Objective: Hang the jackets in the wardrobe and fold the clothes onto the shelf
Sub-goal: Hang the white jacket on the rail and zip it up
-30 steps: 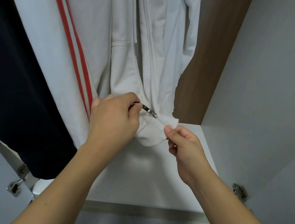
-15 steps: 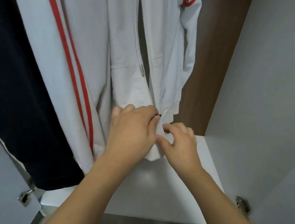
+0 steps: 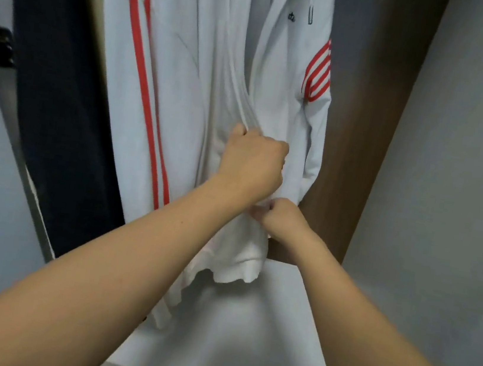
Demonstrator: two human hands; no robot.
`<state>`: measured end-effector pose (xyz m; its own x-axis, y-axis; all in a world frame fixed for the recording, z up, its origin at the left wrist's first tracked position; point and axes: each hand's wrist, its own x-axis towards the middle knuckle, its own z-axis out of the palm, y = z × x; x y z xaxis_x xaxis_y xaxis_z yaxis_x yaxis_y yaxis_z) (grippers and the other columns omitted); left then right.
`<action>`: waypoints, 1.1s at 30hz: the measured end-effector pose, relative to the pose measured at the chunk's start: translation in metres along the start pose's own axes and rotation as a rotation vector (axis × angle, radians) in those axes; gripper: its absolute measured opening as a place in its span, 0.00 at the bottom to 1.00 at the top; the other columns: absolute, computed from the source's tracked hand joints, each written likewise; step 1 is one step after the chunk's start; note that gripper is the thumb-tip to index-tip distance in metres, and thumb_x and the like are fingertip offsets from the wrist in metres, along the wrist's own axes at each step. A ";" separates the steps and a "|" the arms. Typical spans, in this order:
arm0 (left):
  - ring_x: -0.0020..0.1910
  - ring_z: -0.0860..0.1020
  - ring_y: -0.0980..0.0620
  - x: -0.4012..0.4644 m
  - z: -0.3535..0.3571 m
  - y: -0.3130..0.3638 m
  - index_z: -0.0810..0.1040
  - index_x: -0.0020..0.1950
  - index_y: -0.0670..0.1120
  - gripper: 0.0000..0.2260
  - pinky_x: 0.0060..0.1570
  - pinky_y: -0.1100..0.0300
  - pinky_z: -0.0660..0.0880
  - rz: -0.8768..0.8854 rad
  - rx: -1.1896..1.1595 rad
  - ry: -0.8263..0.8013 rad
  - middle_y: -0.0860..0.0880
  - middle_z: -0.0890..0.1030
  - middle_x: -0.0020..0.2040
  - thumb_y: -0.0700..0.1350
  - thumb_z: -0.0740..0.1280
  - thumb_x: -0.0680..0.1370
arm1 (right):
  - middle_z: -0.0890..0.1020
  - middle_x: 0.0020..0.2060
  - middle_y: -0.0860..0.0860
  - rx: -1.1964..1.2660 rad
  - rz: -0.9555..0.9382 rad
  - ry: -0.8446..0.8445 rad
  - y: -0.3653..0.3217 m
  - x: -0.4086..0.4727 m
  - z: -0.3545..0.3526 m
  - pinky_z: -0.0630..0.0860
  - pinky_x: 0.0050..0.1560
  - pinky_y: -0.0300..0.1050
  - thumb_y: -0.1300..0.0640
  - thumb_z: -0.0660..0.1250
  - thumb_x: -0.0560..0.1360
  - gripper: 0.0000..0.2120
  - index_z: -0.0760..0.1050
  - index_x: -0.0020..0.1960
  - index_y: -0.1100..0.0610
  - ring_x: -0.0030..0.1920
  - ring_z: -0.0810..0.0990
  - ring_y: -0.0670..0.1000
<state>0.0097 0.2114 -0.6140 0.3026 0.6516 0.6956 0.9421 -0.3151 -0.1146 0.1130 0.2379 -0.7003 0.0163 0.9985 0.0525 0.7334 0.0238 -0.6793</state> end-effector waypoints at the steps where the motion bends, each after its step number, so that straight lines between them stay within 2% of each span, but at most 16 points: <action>1: 0.42 0.69 0.46 0.005 -0.002 -0.001 0.69 0.41 0.50 0.06 0.49 0.52 0.58 0.027 0.036 -0.005 0.48 0.80 0.40 0.44 0.62 0.78 | 0.77 0.36 0.52 0.021 -0.047 0.026 -0.011 0.004 -0.009 0.71 0.37 0.47 0.45 0.61 0.78 0.15 0.73 0.40 0.55 0.36 0.75 0.51; 3: 0.42 0.69 0.46 0.015 -0.008 -0.006 0.69 0.41 0.50 0.06 0.52 0.51 0.60 0.034 0.082 0.031 0.48 0.80 0.41 0.43 0.62 0.76 | 0.73 0.33 0.50 0.002 -0.055 0.019 -0.017 0.009 -0.014 0.67 0.35 0.44 0.46 0.61 0.80 0.16 0.71 0.40 0.56 0.34 0.72 0.50; 6: 0.41 0.69 0.45 0.034 -0.023 -0.019 0.68 0.40 0.48 0.06 0.46 0.52 0.55 -0.019 0.075 0.127 0.48 0.74 0.36 0.41 0.63 0.75 | 0.75 0.41 0.52 -0.122 0.049 -0.108 -0.006 0.005 -0.003 0.69 0.39 0.43 0.48 0.64 0.78 0.14 0.73 0.51 0.59 0.41 0.76 0.53; 7: 0.40 0.67 0.45 0.041 -0.028 -0.022 0.69 0.40 0.48 0.05 0.45 0.53 0.53 -0.028 0.065 0.150 0.49 0.71 0.35 0.41 0.63 0.75 | 0.76 0.41 0.52 -0.134 0.059 -0.121 -0.005 0.004 -0.002 0.70 0.38 0.43 0.48 0.66 0.77 0.13 0.74 0.50 0.59 0.41 0.77 0.53; 10: 0.39 0.65 0.46 0.055 -0.039 -0.029 0.69 0.40 0.49 0.06 0.44 0.54 0.52 -0.016 0.047 0.168 0.52 0.66 0.32 0.42 0.61 0.77 | 0.77 0.35 0.49 -0.006 -0.088 0.015 -0.024 0.009 -0.018 0.67 0.30 0.39 0.49 0.69 0.74 0.11 0.73 0.40 0.55 0.35 0.76 0.48; 13: 0.38 0.65 0.47 0.061 -0.043 -0.033 0.68 0.39 0.49 0.08 0.43 0.54 0.52 0.007 0.052 0.187 0.53 0.63 0.30 0.42 0.60 0.79 | 0.67 0.23 0.45 0.229 -0.243 0.253 -0.056 0.019 -0.042 0.61 0.27 0.40 0.47 0.70 0.74 0.22 0.64 0.29 0.54 0.24 0.66 0.45; 15: 0.39 0.65 0.47 0.066 -0.048 -0.038 0.69 0.39 0.49 0.07 0.44 0.54 0.53 0.013 0.065 0.209 0.53 0.66 0.30 0.42 0.61 0.78 | 0.63 0.22 0.47 0.206 -0.261 0.283 -0.065 0.024 -0.049 0.60 0.29 0.43 0.49 0.70 0.75 0.25 0.60 0.28 0.54 0.25 0.63 0.48; 19: 0.40 0.66 0.46 0.071 -0.056 -0.048 0.73 0.42 0.49 0.05 0.44 0.54 0.52 -0.016 0.088 0.206 0.49 0.79 0.38 0.43 0.62 0.78 | 0.64 0.25 0.49 0.008 -0.138 0.171 -0.064 0.027 -0.051 0.61 0.30 0.43 0.48 0.70 0.75 0.23 0.61 0.30 0.55 0.26 0.65 0.50; 21: 0.41 0.69 0.44 0.074 -0.061 -0.053 0.76 0.45 0.48 0.06 0.44 0.54 0.52 -0.045 0.064 0.237 0.48 0.80 0.39 0.44 0.61 0.79 | 0.65 0.25 0.49 -0.020 -0.156 0.169 -0.070 0.026 -0.057 0.62 0.30 0.44 0.47 0.70 0.74 0.23 0.62 0.30 0.56 0.26 0.65 0.50; 23: 0.42 0.72 0.44 0.078 -0.065 -0.057 0.78 0.47 0.48 0.06 0.44 0.54 0.53 -0.045 0.038 0.251 0.49 0.80 0.39 0.44 0.61 0.79 | 0.64 0.24 0.48 0.024 -0.252 0.252 -0.081 0.025 -0.067 0.62 0.30 0.45 0.45 0.69 0.74 0.24 0.62 0.29 0.55 0.26 0.65 0.49; 26: 0.40 0.70 0.45 0.084 -0.069 -0.061 0.79 0.47 0.49 0.06 0.44 0.54 0.51 -0.012 0.052 0.251 0.52 0.75 0.34 0.44 0.62 0.78 | 0.64 0.23 0.48 0.075 -0.357 0.384 -0.093 0.026 -0.075 0.61 0.31 0.46 0.46 0.67 0.76 0.25 0.60 0.28 0.55 0.26 0.65 0.51; 28: 0.40 0.69 0.46 0.085 -0.071 -0.062 0.79 0.47 0.50 0.06 0.43 0.54 0.51 -0.002 0.094 0.242 0.52 0.75 0.34 0.45 0.62 0.78 | 0.64 0.22 0.49 0.037 -0.318 0.366 -0.095 0.028 -0.075 0.60 0.30 0.45 0.46 0.68 0.76 0.26 0.59 0.27 0.54 0.26 0.64 0.51; 31: 0.42 0.72 0.44 0.083 -0.069 -0.059 0.78 0.47 0.50 0.06 0.45 0.54 0.53 -0.005 0.108 0.220 0.49 0.80 0.39 0.45 0.61 0.79 | 0.66 0.22 0.50 -0.032 -0.236 0.268 -0.097 0.030 -0.077 0.65 0.31 0.45 0.44 0.68 0.75 0.26 0.62 0.27 0.55 0.25 0.67 0.52; 33: 0.41 0.70 0.45 0.083 -0.067 -0.058 0.77 0.48 0.49 0.06 0.44 0.54 0.53 -0.013 0.097 0.230 0.49 0.81 0.40 0.45 0.61 0.79 | 0.67 0.22 0.49 -0.039 -0.274 0.313 -0.100 0.031 -0.082 0.67 0.31 0.46 0.42 0.67 0.76 0.25 0.64 0.27 0.55 0.26 0.68 0.51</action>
<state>-0.0297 0.2379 -0.5023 0.2598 0.4776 0.8393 0.9586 -0.2327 -0.1643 0.0954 0.2622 -0.5707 0.0188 0.8920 0.4516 0.7644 0.2783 -0.5815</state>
